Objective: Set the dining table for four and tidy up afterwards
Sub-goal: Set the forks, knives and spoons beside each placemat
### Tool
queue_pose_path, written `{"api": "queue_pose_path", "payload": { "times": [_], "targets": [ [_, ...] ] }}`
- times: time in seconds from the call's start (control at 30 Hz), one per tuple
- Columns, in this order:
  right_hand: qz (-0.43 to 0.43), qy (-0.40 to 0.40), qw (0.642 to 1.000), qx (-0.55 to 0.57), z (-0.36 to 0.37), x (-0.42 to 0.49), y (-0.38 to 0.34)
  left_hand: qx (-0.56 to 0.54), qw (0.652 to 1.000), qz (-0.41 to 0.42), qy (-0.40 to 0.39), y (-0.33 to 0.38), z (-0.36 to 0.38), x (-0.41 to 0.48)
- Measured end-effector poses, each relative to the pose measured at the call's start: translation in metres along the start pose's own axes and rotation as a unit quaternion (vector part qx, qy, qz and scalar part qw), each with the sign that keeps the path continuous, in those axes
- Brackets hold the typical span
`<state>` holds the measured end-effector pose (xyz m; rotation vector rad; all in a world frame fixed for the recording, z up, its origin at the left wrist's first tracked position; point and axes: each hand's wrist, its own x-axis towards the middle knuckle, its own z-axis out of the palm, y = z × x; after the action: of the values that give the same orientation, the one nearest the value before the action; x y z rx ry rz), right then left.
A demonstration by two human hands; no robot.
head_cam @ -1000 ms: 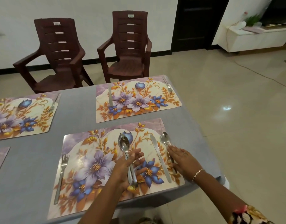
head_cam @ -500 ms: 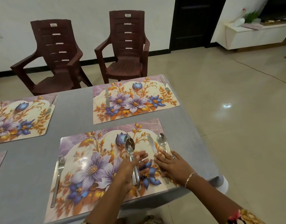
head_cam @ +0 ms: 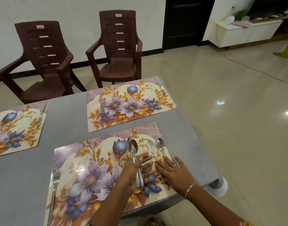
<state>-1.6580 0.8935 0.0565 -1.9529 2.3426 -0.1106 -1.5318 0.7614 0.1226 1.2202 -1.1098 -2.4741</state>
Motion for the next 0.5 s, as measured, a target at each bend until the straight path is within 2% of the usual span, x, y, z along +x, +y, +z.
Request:
{"api": "queue_pose_path", "payload": {
  "times": [0.07, 0.13, 0.2, 0.27, 0.37, 0.5],
  "targets": [
    [-0.003, 0.051, 0.999, -0.019, 0.003, -0.002, -0.002, 0.02, 1.0, 0.001, 0.001, -0.001, 0.001, 0.005],
    [0.04, 0.093, 0.995, 0.007, -0.006, -0.002, -0.002, 0.058, 0.998, 0.015, 0.003, -0.001, 0.004, 0.011],
    [0.085, 0.147, 0.982, 0.078, -0.018, -0.003, 0.001, 0.088, 0.996, 0.03, 0.004, 0.0, 0.015, 0.018],
    [0.109, 0.183, 0.962, 0.171, -0.028, -0.005, 0.011, 0.067, 0.997, 0.022, -0.005, 0.001, 0.032, 0.027],
    [0.131, 0.185, 0.939, 0.26, -0.043, -0.007, 0.036, 0.058, 0.998, 0.006, -0.014, -0.001, 0.063, 0.05],
    [0.215, 0.15, 0.861, 0.437, -0.067, -0.009, 0.089, 0.026, 0.998, -0.005, -0.053, -0.004, 0.122, 0.079]
  ]
}}
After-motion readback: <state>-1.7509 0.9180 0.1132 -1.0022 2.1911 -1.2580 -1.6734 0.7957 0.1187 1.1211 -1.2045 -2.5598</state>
